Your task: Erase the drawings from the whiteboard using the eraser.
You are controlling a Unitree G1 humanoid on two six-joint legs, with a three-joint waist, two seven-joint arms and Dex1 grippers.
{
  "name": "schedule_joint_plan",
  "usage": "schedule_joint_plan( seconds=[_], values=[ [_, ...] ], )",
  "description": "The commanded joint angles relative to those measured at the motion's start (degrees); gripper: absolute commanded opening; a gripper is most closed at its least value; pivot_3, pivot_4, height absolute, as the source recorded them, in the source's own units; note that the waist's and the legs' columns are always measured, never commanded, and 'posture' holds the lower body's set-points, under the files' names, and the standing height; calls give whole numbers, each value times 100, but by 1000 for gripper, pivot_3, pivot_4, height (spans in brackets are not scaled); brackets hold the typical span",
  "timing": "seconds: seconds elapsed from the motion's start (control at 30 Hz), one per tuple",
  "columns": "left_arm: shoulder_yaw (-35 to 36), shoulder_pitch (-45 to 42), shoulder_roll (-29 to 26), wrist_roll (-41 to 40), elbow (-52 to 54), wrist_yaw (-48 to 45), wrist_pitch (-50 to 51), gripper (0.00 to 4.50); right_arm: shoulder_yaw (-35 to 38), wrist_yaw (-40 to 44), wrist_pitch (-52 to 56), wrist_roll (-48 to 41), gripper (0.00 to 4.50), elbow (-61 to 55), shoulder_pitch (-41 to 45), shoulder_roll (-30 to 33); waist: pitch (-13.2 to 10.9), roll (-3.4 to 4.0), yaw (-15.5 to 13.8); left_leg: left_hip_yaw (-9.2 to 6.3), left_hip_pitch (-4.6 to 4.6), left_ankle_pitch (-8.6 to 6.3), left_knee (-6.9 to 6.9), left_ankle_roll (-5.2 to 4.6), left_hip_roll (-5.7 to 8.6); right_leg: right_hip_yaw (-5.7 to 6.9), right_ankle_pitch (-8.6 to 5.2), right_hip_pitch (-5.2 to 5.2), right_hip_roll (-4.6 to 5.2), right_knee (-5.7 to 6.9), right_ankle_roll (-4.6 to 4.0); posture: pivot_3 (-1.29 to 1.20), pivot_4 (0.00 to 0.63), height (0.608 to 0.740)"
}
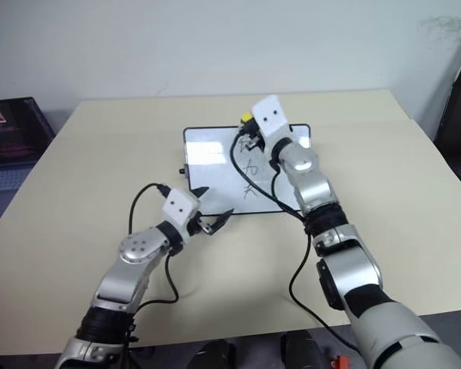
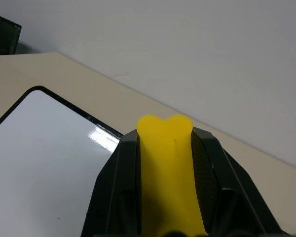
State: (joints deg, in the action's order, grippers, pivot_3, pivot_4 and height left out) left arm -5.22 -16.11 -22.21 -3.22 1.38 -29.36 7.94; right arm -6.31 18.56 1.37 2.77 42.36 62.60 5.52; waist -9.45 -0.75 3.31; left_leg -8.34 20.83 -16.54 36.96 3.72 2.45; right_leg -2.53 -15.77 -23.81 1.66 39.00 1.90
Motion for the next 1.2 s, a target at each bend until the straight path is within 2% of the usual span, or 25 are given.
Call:
schedule_joint_plan(
  seconds=[0.03,0.5,1.2],
  values=[
    [129,-72,-66,9,216,25,-69,4500,-100,-43,-165,166,1066,121,221,-49,0,0,-1,-1,1,0,0,0,0,0,0,0,0,0,0,0,150,740],
    [134,-161,-38,28,602,110,247,4500,-270,-311,-29,636,1066,551,277,67,1,0,-2,-1,0,0,1,0,0,0,1,-1,0,3,-2,0,150,740],
    [226,-255,-127,28,626,197,314,4500,-545,69,256,598,1066,99,-138,-427,2,0,30,-1,-2,0,3,1,-3,0,4,-1,-1,5,-5,0,150,740]
  ],
)
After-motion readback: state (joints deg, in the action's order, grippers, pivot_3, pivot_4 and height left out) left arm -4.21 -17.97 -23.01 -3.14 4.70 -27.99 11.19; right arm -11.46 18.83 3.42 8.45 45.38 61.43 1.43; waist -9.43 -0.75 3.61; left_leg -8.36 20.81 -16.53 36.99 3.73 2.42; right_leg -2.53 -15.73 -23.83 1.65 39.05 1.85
